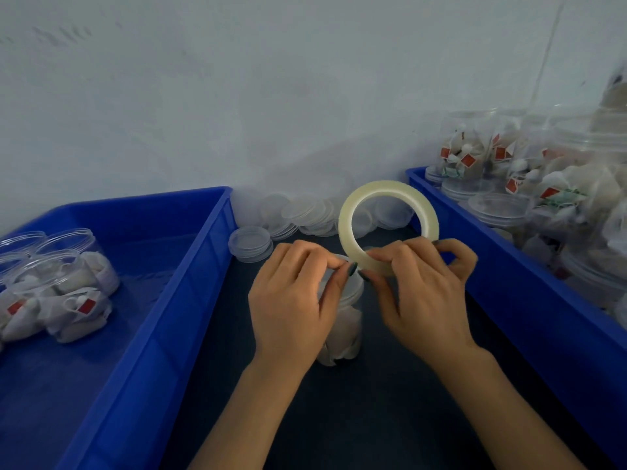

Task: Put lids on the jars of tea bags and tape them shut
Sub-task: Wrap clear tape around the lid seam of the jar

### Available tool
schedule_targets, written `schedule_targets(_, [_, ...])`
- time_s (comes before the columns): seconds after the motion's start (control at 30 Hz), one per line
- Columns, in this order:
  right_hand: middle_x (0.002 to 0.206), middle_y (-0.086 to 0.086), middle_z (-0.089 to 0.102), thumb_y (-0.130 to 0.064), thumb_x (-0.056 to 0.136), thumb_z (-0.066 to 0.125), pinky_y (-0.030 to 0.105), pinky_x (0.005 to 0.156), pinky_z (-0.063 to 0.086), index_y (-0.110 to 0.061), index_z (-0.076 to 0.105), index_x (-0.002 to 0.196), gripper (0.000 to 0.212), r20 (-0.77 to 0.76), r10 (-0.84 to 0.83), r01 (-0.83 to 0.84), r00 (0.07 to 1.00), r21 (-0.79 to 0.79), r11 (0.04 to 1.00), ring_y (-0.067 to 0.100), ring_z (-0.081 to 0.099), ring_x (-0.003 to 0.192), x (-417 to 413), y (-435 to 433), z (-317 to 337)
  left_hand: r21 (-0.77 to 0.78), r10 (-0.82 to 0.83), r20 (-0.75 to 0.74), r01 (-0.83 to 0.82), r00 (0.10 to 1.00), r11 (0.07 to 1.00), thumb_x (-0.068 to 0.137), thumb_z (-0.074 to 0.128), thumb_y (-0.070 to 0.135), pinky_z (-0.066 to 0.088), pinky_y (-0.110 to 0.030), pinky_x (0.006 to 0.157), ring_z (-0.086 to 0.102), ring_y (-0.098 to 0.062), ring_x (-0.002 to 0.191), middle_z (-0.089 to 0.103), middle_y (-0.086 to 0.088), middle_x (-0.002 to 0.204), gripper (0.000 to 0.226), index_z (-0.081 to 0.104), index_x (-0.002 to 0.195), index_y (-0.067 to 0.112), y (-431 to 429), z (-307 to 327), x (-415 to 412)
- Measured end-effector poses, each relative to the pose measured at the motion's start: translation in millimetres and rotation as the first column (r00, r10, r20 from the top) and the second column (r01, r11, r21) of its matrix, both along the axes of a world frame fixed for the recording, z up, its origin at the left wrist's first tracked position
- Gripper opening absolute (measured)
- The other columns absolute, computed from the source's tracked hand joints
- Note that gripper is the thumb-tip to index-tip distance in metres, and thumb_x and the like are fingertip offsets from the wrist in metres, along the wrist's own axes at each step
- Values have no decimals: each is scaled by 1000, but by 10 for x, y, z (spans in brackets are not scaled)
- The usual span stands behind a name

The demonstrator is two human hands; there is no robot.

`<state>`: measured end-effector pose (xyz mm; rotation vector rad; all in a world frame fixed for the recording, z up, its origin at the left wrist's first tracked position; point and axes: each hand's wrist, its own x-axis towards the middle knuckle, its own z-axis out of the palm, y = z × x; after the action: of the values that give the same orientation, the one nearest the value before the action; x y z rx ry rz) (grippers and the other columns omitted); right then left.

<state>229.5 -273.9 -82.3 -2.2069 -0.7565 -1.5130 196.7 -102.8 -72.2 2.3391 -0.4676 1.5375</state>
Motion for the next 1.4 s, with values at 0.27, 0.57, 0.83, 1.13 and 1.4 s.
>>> schedule_targets(0.27, [74, -2, 63, -57, 102, 43, 41, 83, 25, -17, 64, 72, 55, 116, -139, 147, 984, -69, 987, 23, 63, 79, 173, -305, -101, 327, 166, 182, -219, 969, 919, 100, 64, 39, 43, -30, 59, 54, -15, 64, 58, 1, 71, 35, 64, 74, 16, -23, 118, -190])
schedule_targets(0.57, [65, -2, 53, -66, 99, 42, 40, 79, 24, -15, 53, 61, 64, 90, -108, 110, 990, -19, 994, 23, 56, 69, 299, -516, -175, 279, 160, -95, -128, 983, 952, 98, 61, 38, 36, -23, 61, 49, -7, 64, 58, 10, 71, 26, 70, 79, 23, 132, 21, -668])
schedule_targets(0.83, [63, -3, 50, -72, 95, 43, 40, 77, 25, -17, 49, 60, 66, 56, -64, 66, 996, -23, 998, 22, 54, 69, 310, -429, -226, 102, 150, -295, -125, 944, 987, 85, 70, 42, 35, -18, 61, 36, 7, 63, 58, 18, 68, 37, 69, 117, 21, 222, 12, -782])
schedule_targets(1.13, [64, -3, 50, -71, 97, 42, 40, 77, 25, -17, 50, 61, 65, 49, -73, 75, 996, -33, 997, 21, 53, 70, 320, -389, -246, 218, 218, -307, -155, 927, 964, 96, 57, 42, 33, -20, 59, 33, 1, 64, 62, 11, 72, 43, 68, 127, 16, 299, 17, -723])
schedule_targets(1.4, [68, -4, 53, -68, 96, 47, 41, 79, 26, -19, 52, 65, 59, 18, -107, 108, 994, -54, 993, 21, 54, 74, 328, -376, -264, 299, 277, -242, -201, 930, 933, 95, 54, 34, 27, -25, 51, 30, -9, 56, 53, 1, 69, 39, 72, 124, 16, 334, -38, -652])
